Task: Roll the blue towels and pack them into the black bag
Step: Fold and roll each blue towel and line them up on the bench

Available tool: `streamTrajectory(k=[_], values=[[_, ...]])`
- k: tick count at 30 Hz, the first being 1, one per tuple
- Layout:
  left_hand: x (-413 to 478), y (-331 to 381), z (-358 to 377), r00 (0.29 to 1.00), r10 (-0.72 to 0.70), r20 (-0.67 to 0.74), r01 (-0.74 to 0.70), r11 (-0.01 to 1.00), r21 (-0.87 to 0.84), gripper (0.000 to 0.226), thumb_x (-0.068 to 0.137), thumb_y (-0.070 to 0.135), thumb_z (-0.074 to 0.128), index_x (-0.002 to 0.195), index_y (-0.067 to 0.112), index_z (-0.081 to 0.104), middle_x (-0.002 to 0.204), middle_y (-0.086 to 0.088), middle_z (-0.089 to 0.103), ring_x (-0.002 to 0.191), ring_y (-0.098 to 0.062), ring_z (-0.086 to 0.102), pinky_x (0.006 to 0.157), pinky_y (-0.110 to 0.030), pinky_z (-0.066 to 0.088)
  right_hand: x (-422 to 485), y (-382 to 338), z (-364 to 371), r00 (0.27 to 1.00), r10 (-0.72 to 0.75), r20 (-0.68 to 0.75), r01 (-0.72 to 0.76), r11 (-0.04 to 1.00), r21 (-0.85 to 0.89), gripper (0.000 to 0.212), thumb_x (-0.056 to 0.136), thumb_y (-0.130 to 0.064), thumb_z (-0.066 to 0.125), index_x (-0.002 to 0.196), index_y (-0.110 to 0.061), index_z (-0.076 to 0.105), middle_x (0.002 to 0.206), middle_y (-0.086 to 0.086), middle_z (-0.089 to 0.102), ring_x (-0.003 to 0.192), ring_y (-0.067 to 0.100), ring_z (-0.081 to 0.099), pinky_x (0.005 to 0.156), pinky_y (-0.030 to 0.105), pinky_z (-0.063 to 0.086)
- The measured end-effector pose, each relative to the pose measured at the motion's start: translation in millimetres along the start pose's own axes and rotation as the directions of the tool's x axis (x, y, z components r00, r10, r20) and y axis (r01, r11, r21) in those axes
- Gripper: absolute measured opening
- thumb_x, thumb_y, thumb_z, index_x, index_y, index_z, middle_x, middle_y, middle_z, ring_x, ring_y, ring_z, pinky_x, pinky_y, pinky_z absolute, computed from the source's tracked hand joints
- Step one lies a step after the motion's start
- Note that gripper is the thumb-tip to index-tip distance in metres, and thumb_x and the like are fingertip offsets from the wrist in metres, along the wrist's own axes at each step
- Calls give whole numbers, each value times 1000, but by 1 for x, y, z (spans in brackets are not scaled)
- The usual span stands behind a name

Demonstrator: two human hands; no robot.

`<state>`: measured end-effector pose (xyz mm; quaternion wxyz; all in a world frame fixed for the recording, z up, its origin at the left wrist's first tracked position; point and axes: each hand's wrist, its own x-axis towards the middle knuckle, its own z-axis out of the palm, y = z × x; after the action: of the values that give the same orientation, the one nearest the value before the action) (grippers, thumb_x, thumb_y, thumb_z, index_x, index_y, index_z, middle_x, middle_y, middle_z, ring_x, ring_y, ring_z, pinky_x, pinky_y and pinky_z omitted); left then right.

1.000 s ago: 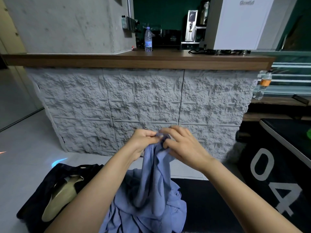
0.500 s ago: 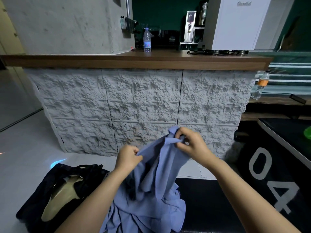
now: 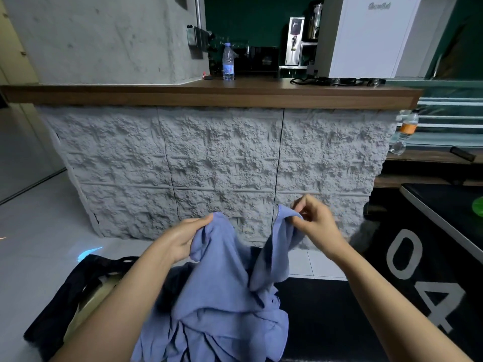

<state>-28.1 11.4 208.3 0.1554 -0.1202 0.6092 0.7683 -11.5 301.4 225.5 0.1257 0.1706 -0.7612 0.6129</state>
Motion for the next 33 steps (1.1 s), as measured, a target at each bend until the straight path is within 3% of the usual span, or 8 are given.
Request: streamTrajectory(k=[3, 7, 9, 11, 16, 20, 24, 33], values=[[0, 5, 25, 994, -100, 49, 104, 991, -89, 24, 94, 23, 54, 95, 2, 66, 90, -13, 70, 80, -20, 66, 80, -33, 54, -3, -17, 24, 987, -152, -42, 153, 988, 12, 17, 75, 7, 58, 73, -3, 45, 84, 3, 58, 76, 14, 55, 66, 23, 43], [-14, 6, 58, 967, -125, 224, 168, 968, -185, 27, 92, 23, 46, 91, 2, 63, 82, -16, 68, 77, -25, 64, 75, -36, 53, -11, -21, 65, 878, -472, 74, 466, 813, -350, 24, 69, 4, 63, 77, -13, 48, 85, 2, 52, 78, 17, 52, 66, 28, 42], [-20, 4, 64, 962, -64, 264, 132, 960, -248, 36, 96, 32, 39, 103, 6, 63, 77, -14, 70, 69, -22, 69, 61, -31, 57, -15, -12, 77, 853, -492, 176, 516, 741, -430, 27, 71, 4, 62, 81, -15, 46, 89, 1, 49, 80, 21, 52, 67, 36, 46], [-24, 1, 60, 945, 0, 326, 124, 925, -360, 52, 96, 43, 38, 110, 0, 63, 93, -20, 70, 83, -27, 70, 69, -36, 58, -18, -5, 77, 853, -474, 219, 521, 738, -429, 21, 74, 2, 62, 89, -11, 54, 99, 0, 50, 91, 21, 55, 77, 35, 48], [-29, -8, 48, 930, 119, 348, 6, 941, -338, 53, 83, 20, 66, 124, -11, 53, 130, -29, 52, 120, -35, 53, 107, -44, 39, -25, -5, 72, 941, -307, 145, 332, 919, -213, 19, 94, -11, 49, 100, -8, 67, 109, 2, 57, 107, 8, 55, 93, 19, 40], [-30, -14, 59, 960, 183, 213, -121, 954, -275, 28, 96, 5, 41, 116, -9, 56, 117, -28, 61, 101, -30, 66, 86, -37, 56, -22, -11, 82, 992, -53, -117, 43, 995, -89, 16, 85, -9, 67, 95, -19, 60, 91, -4, 61, 80, 2, 57, 72, 13, 43], [-34, -14, 66, 953, 239, 188, -196, 955, -221, 25, 97, 2, 40, 113, 1, 58, 105, -20, 69, 91, -26, 69, 70, -30, 58, -17, -11, 85, 986, 28, -164, -35, 999, -42, 15, 79, -7, 74, 80, -16, 62, 77, -2, 55, 62, 1, 47, 64, 12, 39], [-34, -7, 63, 968, 238, 80, -227, 966, -127, 41, 89, 27, 57, 117, -3, 61, 114, -16, 67, 108, -26, 62, 98, -39, 47, -18, -24, 74, 989, 111, -94, -73, 939, 337, 12, 94, -8, 55, 84, -11, 61, 76, 3, 57, 73, 11, 49, 66, 20, 38]])
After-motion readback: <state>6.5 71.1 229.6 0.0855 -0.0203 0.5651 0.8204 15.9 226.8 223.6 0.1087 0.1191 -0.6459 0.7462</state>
